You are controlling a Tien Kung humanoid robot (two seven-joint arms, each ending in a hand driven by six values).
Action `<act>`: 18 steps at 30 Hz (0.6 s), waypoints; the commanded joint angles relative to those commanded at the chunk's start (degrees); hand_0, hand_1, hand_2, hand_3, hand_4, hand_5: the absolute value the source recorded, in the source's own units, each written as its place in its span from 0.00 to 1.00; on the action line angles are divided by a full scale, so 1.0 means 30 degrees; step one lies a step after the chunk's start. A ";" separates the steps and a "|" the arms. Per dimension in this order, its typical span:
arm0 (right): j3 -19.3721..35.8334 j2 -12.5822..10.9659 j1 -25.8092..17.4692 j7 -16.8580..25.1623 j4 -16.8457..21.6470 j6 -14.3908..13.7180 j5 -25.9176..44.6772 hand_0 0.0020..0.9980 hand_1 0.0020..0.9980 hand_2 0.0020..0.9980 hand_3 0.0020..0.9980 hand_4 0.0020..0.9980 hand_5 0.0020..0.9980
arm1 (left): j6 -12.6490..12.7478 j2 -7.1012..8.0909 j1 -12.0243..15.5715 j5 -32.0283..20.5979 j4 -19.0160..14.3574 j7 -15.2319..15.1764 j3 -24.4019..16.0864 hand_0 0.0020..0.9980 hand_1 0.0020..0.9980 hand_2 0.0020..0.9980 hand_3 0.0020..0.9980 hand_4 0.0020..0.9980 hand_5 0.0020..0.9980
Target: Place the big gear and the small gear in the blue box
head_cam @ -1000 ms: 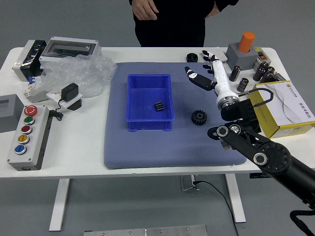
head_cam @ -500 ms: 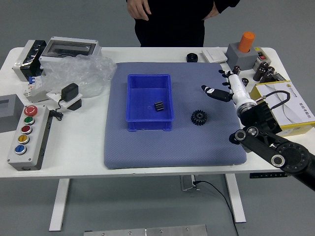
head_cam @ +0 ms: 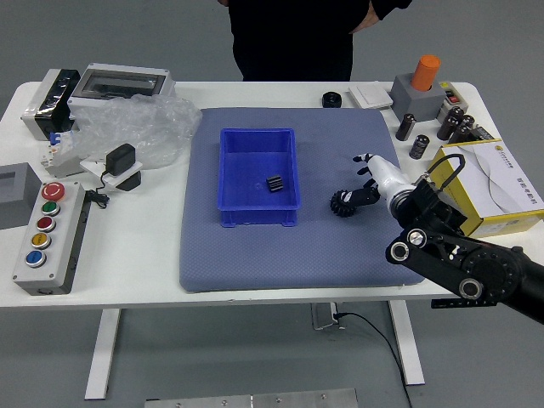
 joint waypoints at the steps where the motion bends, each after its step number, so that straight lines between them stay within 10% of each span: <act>1: -0.0154 0.0008 0.0055 0.0000 0.0010 0.0077 0.0022 0.69 0.63 0.76 0.89 0.75 0.17 | -0.0006 0.0003 -0.0003 0.0007 0.0000 0.0002 0.0000 0.76 0.74 0.77 0.82 0.59 0.13; 18: -0.1017 0.0215 0.0395 0.0000 0.0058 0.0628 -0.0067 0.68 0.63 0.76 0.89 0.76 0.17 | -0.0017 0.0017 0.0035 0.0077 0.0000 0.0057 0.0002 0.76 0.74 0.77 0.82 0.59 0.13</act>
